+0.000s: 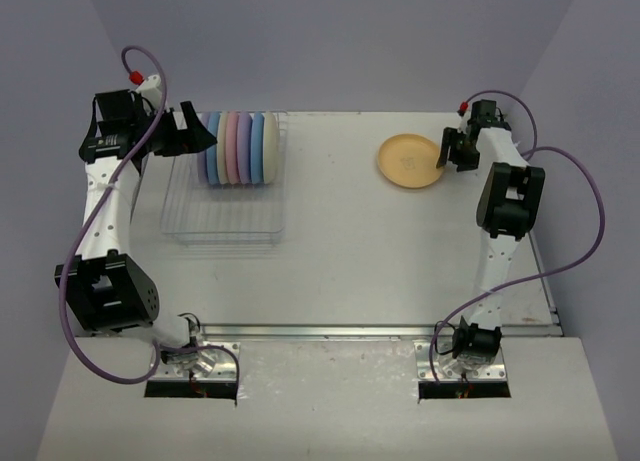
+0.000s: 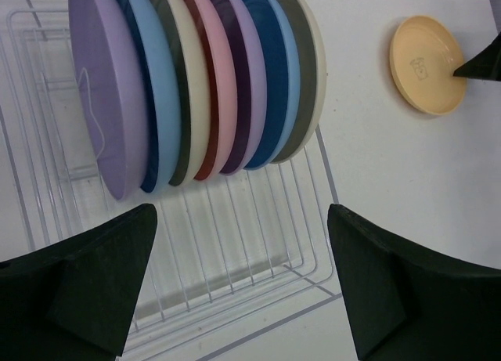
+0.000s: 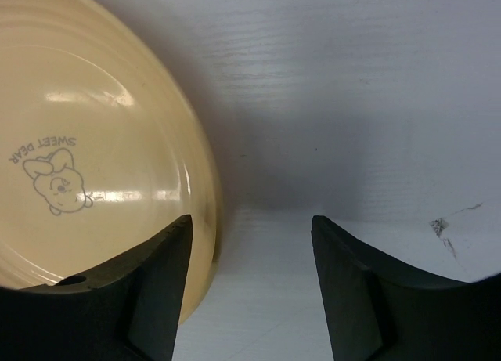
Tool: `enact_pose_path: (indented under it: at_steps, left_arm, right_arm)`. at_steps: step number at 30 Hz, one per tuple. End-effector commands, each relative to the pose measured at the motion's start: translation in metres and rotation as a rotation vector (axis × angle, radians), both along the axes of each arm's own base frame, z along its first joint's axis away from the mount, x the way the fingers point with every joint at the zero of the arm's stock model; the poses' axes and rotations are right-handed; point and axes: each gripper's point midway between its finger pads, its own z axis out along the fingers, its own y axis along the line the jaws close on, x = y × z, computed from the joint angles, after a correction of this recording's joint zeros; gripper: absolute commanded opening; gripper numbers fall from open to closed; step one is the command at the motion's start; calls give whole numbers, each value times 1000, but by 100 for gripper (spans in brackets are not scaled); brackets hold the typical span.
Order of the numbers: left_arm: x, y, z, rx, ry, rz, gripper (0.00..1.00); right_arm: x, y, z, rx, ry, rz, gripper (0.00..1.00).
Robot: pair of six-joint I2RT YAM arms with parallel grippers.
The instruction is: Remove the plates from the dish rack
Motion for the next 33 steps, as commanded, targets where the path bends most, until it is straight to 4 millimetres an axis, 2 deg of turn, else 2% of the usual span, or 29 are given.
enact_pose_path:
  at_steps: [1,9,13,15,17,19,20,24,26,27,33]
  left_arm:
    - [3,2,15,-50,-45,2,87]
    - [4,3,11,-123,-15,-16,74]
    - [5,2,2,-146,6,-35,67]
    - [8,3,-5,-155,17,-36,62]
    - [10,4,-7,-165,13,-43,60]
    - [13,4,-9,-175,9,-53,56]
    - [15,6,-13,-177,16,-51,56]
    - [28,22,-21,-215,21,-59,51]
    - [35,26,-23,-246,22,-78,47]
    - [38,30,-20,-250,13,-80,45]
    - [54,40,-38,-281,37,-119,40]
  right_arm:
    - [14,-9,22,-44,-59,-3,64]
    - [12,-8,59,-53,-102,8,65]
    - [5,12,91,38,-135,48,68]
    - [-4,32,125,109,-172,83,72]
    - [-13,45,140,151,-181,107,75]
    - [-25,59,157,195,-197,142,86]
    - [-31,65,165,213,-207,158,98]
    - [-60,85,196,290,-240,214,99]
    - [-73,93,198,324,-236,239,99]
    - [-79,96,207,328,-251,247,99]
    - [-108,113,215,398,-252,288,99]
